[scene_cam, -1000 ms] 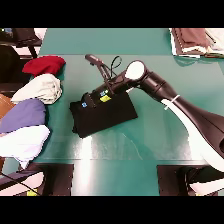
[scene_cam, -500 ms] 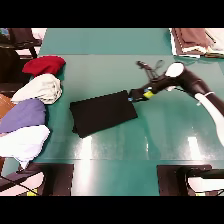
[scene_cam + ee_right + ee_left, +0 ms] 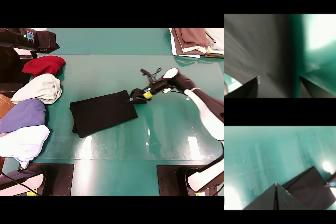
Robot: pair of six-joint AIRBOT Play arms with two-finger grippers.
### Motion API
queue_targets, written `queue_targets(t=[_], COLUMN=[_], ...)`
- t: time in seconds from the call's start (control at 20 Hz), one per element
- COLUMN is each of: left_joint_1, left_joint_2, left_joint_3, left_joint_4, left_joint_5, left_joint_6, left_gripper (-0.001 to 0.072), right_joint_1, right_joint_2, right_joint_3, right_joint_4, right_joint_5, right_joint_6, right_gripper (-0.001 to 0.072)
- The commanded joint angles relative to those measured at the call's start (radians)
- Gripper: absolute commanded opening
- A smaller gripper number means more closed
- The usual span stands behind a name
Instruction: Fold the shirts.
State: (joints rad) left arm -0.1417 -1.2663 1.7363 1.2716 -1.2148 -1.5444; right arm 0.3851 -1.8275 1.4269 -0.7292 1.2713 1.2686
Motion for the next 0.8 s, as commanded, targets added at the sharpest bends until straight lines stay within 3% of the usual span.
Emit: queue_targets(t=[0.0,0.15,0.2,0.45,0.75], left_joint_1=[-0.007,-0.01,-0.02,-0.159,-0.238], left_joint_2=[-0.005,-0.005,-0.005,-0.005,-0.005], left_joint_3=[0.0,0.0,0.0,0.0,0.0], left_joint_4=[-0.003,-0.01,-0.01,0.033,0.022], left_joint_5=[-0.024,-0.029,-0.024,0.011,0.07], left_joint_6=[0.0,-0.001,-0.001,0.0,-0.001], left_gripper=[0.0023,0.0022,0.0022,0.0022,0.0023], right_joint_1=[0.091,0.126,0.122,-0.053,-0.572], right_joint_2=[-0.132,-0.166,-0.158,0.033,0.387], right_joint_3=[0.114,0.169,0.181,0.139,-0.095], right_joint_4=[0.083,0.079,0.069,-0.061,-0.227], right_joint_5=[0.06,0.076,0.072,0.007,-0.085], right_joint_6=[-0.002,-0.007,-0.007,0.006,0.053], right_gripper=[0.0404,0.0042,0.0014,0.0014,0.0014])
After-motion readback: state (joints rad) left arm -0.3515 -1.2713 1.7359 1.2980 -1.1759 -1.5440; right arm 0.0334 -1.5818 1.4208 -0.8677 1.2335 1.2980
